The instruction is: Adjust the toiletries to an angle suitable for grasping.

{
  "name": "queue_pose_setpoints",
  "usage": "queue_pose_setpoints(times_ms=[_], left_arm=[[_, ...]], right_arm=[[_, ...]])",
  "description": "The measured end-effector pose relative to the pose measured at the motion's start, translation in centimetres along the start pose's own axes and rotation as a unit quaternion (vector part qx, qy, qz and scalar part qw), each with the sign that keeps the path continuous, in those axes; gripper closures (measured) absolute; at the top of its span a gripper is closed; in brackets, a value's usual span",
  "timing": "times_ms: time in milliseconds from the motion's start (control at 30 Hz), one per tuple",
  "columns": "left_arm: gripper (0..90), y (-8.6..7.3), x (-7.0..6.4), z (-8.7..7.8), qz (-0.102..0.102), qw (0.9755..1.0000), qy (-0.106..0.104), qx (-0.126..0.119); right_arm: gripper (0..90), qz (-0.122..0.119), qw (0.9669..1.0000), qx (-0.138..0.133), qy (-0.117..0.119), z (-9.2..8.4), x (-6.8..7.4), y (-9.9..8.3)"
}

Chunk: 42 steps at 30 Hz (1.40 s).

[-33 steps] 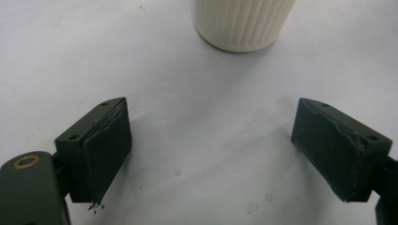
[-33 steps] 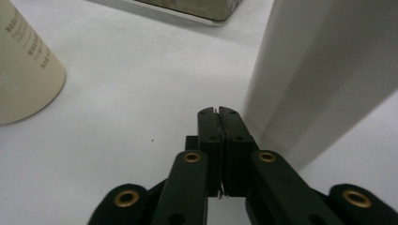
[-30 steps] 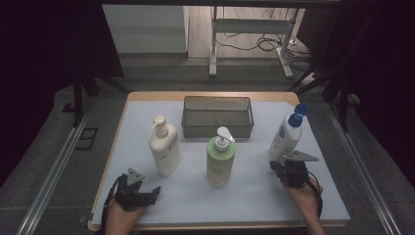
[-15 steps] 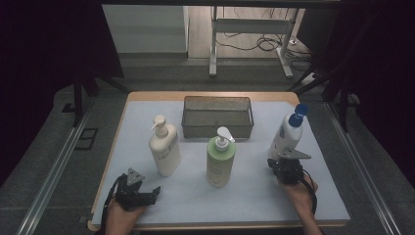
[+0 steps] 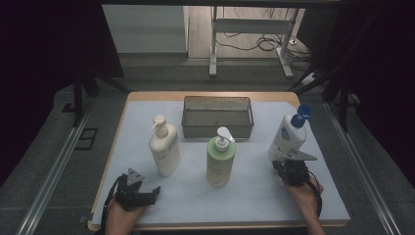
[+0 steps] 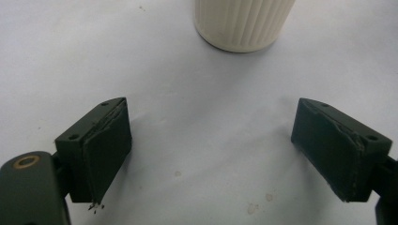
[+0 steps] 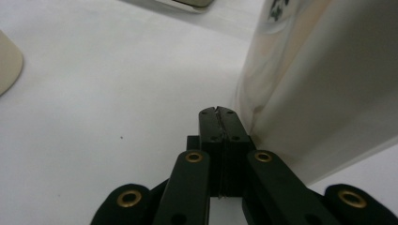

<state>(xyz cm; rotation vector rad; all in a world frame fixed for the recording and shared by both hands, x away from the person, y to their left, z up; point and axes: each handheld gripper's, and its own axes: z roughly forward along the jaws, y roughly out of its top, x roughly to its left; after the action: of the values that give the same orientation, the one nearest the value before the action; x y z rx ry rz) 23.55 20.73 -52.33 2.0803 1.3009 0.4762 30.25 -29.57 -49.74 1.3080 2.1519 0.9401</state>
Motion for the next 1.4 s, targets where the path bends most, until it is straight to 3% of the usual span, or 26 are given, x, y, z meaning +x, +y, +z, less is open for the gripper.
queue_pose_setpoints(times_ms=[300, 400, 500, 867, 1067, 1300, 1400], left_arm=[[12.3, 0.0, 0.0, 0.0, 0.0, 1.0, 0.0, 0.0], [12.3, 0.0, 0.0, 0.0, -0.001, 1.0, 0.0, 0.0], [12.3, 0.0, 0.0, 0.0, 0.0, 1.0, 0.0, 0.0], [12.3, 0.0, 0.0, 0.0, 0.0, 1.0, 0.0, 0.0], [12.3, 0.0, 0.0, 0.0, 0.0, 1.0, 0.0, 0.0], [12.3, 0.0, 0.0, 0.0, 0.0, 1.0, 0.0, 0.0], [12.3, 0.0, 0.0, 0.0, 0.0, 1.0, 0.0, 0.0]], right_arm=[[90.0, 0.007, 0.9999, 0.001, -0.011, -0.6, -1.3, -0.8], [90.0, 0.011, 0.9999, 0.002, -0.005, -0.6, -1.6, -1.0], [89.5, 0.002, 1.0, 0.0, -0.006, -0.6, -1.5, -1.1], [84.9, -0.002, 0.9993, -0.013, 0.035, -2.8, -1.6, -1.2], [81.1, 0.016, 0.9985, -0.038, 0.037, -4.3, -1.6, -1.5], [69.3, 0.011, 0.9981, -0.053, 0.03, -6.6, -1.6, -0.9], [62.7, 0.009, 0.9984, -0.044, 0.034, -7.3, -1.9, -0.4]])
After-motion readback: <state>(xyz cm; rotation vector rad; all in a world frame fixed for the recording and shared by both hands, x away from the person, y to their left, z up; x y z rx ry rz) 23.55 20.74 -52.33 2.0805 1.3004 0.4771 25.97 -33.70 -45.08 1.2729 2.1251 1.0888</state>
